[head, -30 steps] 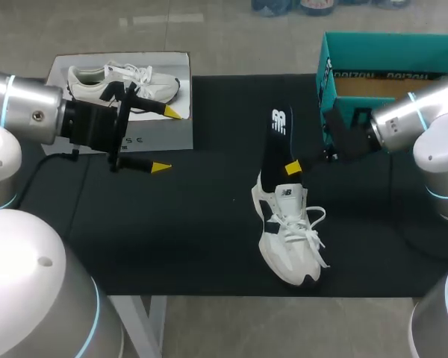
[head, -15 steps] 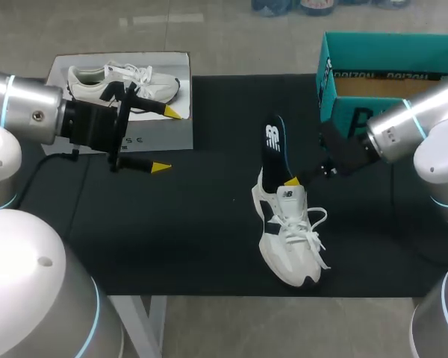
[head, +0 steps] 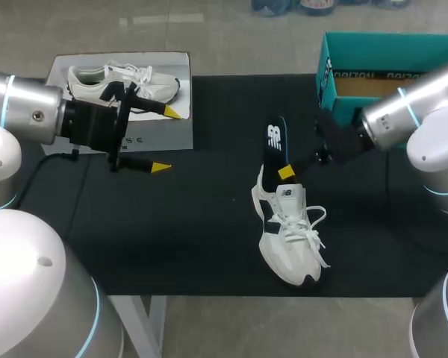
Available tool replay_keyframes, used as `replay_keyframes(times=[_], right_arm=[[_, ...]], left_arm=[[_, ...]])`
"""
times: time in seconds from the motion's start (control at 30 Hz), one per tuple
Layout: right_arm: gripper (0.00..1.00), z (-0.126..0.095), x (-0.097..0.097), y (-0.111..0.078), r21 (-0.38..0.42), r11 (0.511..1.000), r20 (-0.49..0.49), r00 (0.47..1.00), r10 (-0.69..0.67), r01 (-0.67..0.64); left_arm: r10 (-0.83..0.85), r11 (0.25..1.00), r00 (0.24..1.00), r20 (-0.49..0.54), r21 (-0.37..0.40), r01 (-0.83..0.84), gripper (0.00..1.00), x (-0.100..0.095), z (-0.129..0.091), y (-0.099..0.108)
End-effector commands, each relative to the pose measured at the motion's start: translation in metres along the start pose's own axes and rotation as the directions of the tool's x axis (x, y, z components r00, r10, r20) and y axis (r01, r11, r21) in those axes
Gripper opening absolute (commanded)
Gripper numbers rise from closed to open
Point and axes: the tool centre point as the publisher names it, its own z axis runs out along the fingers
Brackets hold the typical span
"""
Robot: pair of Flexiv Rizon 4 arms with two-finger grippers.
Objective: Take the shoe out of the shoebox, open the shoe tongue, remove and reinsert the insole, then place the shoe into the shoebox
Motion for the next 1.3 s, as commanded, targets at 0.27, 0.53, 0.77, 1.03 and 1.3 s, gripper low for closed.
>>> replay_keyframes(times=[0.27,0.53,0.77,1.03,1.3], right_arm=[[0.0,-0.004,-0.012,0.01,-0.024,1.0,0.016,1.0,0.007,-0.006],[0.0,-0.003,-0.008,-0.004,-0.012,1.0,-0.001,1.0,0.018,-0.018],[0.0,0.006,0.002,-0.029,0.028,0.999,-0.032,0.999,0.041,-0.04],[0.0,0.018,0.009,-0.047,0.058,0.997,-0.046,0.997,0.06,-0.058],[0.33,0.01,0.009,-0.022,0.039,0.999,-0.024,0.999,0.029,-0.028]], left_arm=[[0.0,1.0,1.0,-0.004,-0.002,0.0,1.0,0.0,0.0,0.0],[0.0,1.0,1.0,-0.004,-0.002,0.0,1.0,0.0,0.0,0.0],[0.0,1.0,1.0,-0.004,-0.002,0.0,1.0,0.0,0.0,0.0],[0.0,1.0,1.0,-0.004,-0.002,0.0,1.0,0.0,0.0,0.0],[0.0,1.0,1.0,-0.004,-0.002,0.0,1.0,0.0,0.0,0.0]])
